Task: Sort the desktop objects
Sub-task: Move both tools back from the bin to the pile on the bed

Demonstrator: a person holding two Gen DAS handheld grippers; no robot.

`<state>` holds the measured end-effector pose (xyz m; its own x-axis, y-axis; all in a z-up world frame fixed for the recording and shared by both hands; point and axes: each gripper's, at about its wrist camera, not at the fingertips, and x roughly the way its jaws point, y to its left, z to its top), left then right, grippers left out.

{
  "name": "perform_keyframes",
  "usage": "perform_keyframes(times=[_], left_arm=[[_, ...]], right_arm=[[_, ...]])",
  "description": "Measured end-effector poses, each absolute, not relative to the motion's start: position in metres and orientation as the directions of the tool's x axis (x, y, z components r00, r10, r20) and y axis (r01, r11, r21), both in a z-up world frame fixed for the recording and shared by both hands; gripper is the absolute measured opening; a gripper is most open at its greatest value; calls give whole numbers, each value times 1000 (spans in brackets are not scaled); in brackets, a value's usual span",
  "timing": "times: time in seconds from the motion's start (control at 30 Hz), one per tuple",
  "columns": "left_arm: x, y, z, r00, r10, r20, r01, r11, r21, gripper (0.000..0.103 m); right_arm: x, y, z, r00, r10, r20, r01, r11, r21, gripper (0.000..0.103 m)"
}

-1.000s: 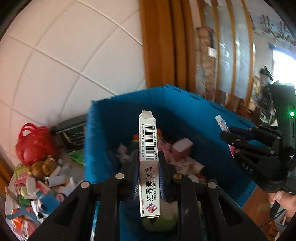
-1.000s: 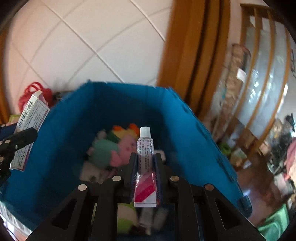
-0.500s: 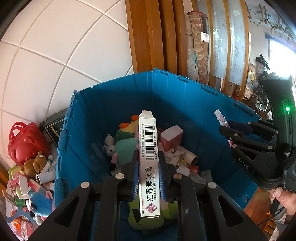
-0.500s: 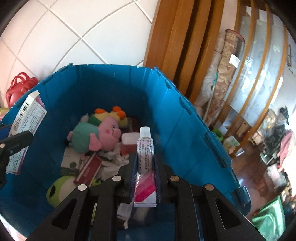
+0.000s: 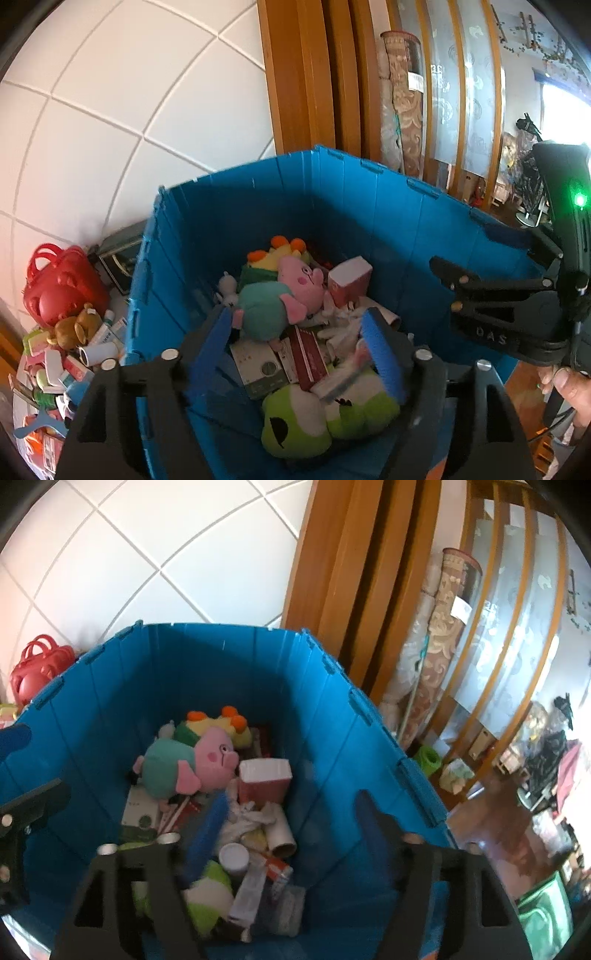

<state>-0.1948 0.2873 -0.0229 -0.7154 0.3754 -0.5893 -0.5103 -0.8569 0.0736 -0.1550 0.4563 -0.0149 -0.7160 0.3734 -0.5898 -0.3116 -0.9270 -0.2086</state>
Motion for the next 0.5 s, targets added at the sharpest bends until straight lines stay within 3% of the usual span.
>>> perform_keyframes(times=[0.07, 0.5], left_arm=[[-193, 284, -22, -716, 385, -583, -511, -857, 62, 77], [-175, 221, 0, -785, 371, -497, -423, -906, -8, 78]], right_arm=[[-152, 457, -11, -727, 371, -577, -311, -928, -204, 103], [-123, 425, 23, -840, 268, -472, -237, -963, -125, 103]])
